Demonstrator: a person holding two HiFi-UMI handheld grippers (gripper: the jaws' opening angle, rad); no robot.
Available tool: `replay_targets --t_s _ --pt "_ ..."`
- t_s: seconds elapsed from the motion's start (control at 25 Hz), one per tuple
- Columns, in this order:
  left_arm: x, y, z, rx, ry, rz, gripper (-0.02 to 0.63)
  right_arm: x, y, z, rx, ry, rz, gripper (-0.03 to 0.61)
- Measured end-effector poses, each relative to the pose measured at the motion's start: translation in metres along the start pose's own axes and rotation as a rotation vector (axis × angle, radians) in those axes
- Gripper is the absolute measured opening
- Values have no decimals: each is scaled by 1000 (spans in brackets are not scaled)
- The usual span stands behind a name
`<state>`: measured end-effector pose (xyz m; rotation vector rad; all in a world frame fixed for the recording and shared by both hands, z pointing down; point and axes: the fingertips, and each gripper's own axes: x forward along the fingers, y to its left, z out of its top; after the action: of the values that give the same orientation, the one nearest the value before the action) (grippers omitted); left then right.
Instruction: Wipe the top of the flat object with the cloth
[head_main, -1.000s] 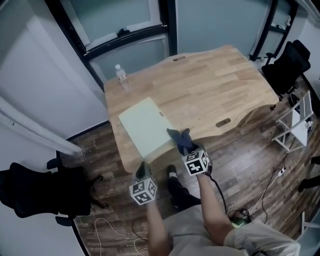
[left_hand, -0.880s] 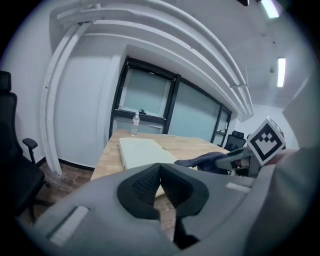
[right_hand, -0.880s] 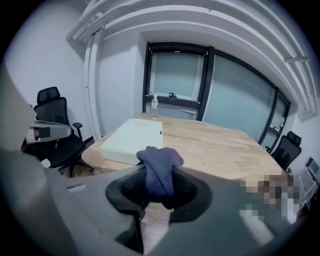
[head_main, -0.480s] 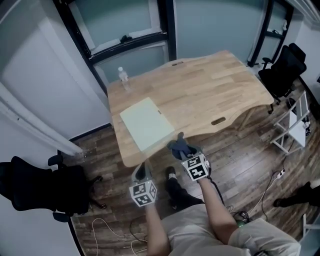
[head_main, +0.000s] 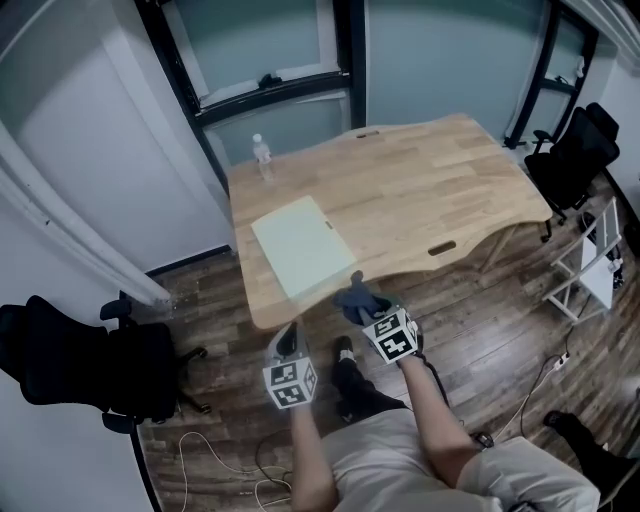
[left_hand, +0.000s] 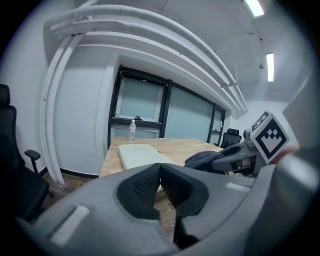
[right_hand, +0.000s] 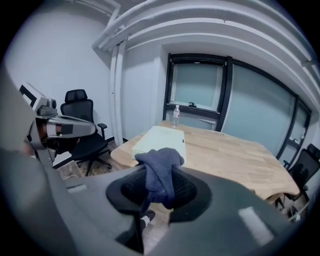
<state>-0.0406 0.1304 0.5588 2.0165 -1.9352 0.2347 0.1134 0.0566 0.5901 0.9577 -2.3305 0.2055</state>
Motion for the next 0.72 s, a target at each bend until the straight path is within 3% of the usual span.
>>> replay_targets --t_s 0.72 --pt "-2 -9 1 5 -14 15 8 -10 -1 -5 7 -30 27 101"
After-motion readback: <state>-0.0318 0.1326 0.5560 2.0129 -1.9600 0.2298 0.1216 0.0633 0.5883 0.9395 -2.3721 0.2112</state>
